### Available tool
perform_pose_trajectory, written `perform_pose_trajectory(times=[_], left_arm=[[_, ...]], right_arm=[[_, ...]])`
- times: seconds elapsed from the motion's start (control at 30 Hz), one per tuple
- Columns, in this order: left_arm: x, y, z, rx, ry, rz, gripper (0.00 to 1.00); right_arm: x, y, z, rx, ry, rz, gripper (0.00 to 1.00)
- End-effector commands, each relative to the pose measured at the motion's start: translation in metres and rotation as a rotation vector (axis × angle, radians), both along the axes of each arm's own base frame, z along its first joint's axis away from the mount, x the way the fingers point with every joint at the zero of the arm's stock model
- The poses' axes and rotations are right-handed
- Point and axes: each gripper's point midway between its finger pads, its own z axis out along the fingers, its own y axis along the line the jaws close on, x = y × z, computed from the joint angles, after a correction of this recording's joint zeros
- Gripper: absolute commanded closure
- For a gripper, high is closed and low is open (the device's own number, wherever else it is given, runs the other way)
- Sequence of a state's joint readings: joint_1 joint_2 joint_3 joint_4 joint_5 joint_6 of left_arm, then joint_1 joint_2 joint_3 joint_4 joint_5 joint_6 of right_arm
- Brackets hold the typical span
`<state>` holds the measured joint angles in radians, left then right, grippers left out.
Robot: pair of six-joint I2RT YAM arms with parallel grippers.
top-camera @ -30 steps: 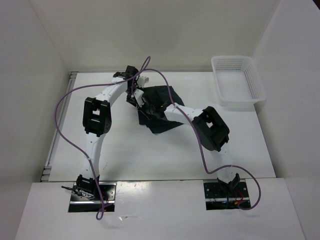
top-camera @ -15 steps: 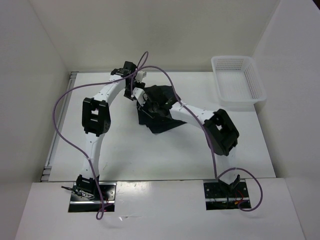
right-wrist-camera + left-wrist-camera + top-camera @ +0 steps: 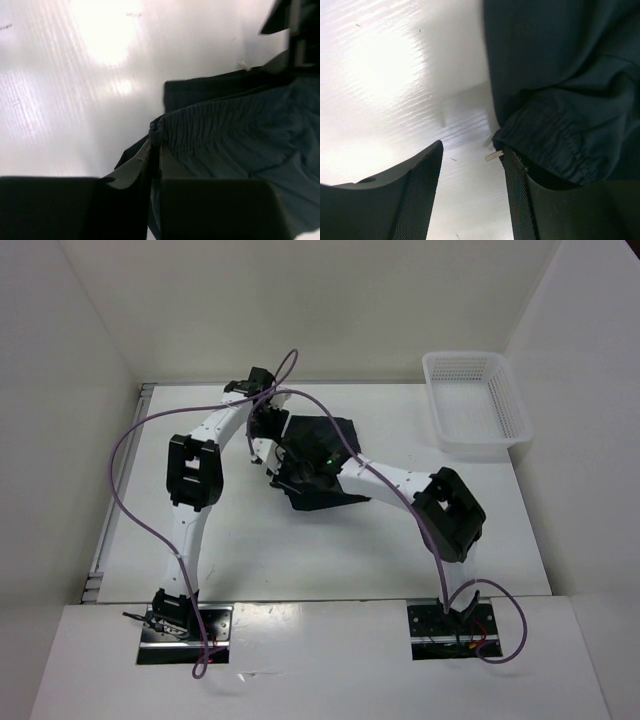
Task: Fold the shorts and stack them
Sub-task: Fold the shorts
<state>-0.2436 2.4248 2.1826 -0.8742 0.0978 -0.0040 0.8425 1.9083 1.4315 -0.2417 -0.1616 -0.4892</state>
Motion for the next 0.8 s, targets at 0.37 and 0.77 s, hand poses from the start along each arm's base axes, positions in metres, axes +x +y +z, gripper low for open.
perform_pose_trajectory(times=[0.37, 0.77], left_arm=[[0.002, 0.021, 0.020, 0.067, -0.059, 0.042, 0.38], [-0.004, 0.027, 0.104, -0.050, -0.186, 0.044, 0.34]], right_arm=[[-0.033, 0.035, 0.025, 0.042, 0.007, 0.170, 0.42], [0.006, -0.056, 0.048, 0.093, 0.055, -0.234, 0.44]])
